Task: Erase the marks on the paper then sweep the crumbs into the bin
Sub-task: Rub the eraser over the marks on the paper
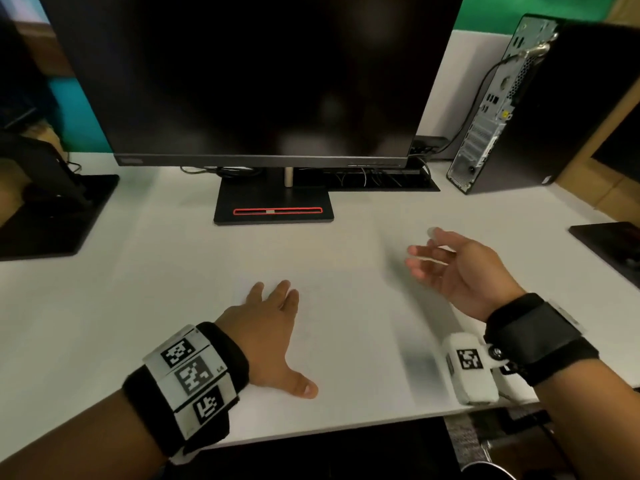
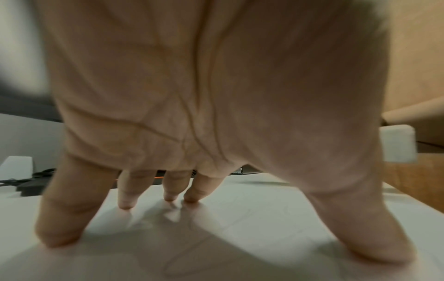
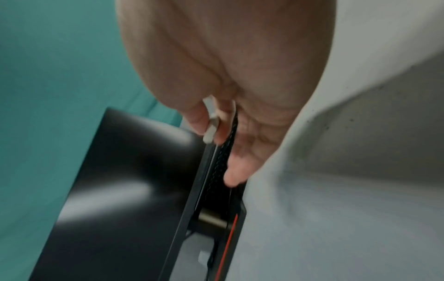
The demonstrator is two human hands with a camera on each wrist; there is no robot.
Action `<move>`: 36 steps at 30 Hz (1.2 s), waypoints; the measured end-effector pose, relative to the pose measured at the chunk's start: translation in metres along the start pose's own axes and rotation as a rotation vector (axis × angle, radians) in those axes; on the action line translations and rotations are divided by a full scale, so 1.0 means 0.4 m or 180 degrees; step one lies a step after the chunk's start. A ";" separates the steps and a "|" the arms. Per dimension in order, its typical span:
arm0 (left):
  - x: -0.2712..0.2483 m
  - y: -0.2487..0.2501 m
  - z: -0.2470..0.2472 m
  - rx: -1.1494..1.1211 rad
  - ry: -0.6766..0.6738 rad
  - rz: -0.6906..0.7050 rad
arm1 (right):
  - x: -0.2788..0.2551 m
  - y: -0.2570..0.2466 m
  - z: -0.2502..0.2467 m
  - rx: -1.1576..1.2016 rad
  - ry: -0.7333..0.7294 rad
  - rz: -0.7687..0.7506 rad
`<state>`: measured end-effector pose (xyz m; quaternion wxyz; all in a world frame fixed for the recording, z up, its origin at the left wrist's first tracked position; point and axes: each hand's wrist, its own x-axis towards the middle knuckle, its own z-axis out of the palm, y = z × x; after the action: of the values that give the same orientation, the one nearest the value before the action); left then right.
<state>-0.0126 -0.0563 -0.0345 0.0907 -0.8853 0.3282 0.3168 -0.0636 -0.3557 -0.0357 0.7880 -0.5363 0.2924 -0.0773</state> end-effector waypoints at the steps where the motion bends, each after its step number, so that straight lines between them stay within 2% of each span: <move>1: -0.001 0.002 0.001 0.0019 -0.0027 -0.0013 | -0.027 0.008 0.019 -0.0449 -0.0303 0.0105; 6: 0.002 0.030 -0.017 0.0340 -0.0084 -0.0139 | -0.130 0.076 0.121 -0.2935 -0.1760 0.0401; 9: 0.007 0.033 -0.033 0.0363 -0.0094 -0.0147 | -0.132 0.104 0.151 -0.3893 -0.2086 0.0395; 13: 0.014 0.015 -0.033 0.0364 -0.0124 -0.0218 | -0.078 0.070 0.136 -0.4249 -0.1510 0.0128; 14: 0.015 0.014 -0.033 0.0301 -0.0170 -0.0223 | -0.076 0.062 0.131 -0.4434 -0.1497 0.0002; 17: 0.025 0.015 -0.037 0.0191 -0.0246 -0.0225 | -0.119 0.080 0.141 -0.4960 -0.2117 -0.0170; 19: 0.032 0.015 -0.036 0.0174 -0.0255 -0.0224 | -0.149 0.096 0.147 -0.5003 -0.2573 0.0024; 20: 0.035 0.014 -0.035 0.0169 -0.0252 -0.0226 | -0.145 0.095 0.145 -0.4988 -0.2572 0.0030; 23: 0.039 0.013 -0.032 0.0137 -0.0243 -0.0229 | -0.115 0.081 0.126 -0.5058 -0.2075 -0.0483; 24: 0.041 0.013 -0.032 0.0128 -0.0243 -0.0233 | -0.121 0.088 0.123 -0.5123 -0.2094 -0.0628; 27: 0.046 0.011 -0.030 0.0150 -0.0243 -0.0230 | -0.171 0.133 0.129 -0.5260 -0.2756 -0.0713; 28: 0.048 0.010 -0.030 0.0168 -0.0229 -0.0227 | -0.175 0.138 0.127 -0.5221 -0.2799 -0.0651; 32: 0.050 0.011 -0.028 0.0174 -0.0206 -0.0248 | -0.164 0.122 0.118 -0.5140 -0.2389 -0.0768; 34: 0.050 0.011 -0.029 0.0195 -0.0205 -0.0255 | -0.195 0.138 0.130 -0.5202 -0.2628 -0.0890; 36: 0.050 0.012 -0.030 0.0200 -0.0204 -0.0255 | -0.201 0.145 0.133 -0.5204 -0.2772 -0.0813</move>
<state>0.0020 -0.0748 -0.0373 0.1416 -0.8838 0.2992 0.3305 -0.1115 -0.2543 -0.0434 0.1918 -0.9339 -0.1262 0.2741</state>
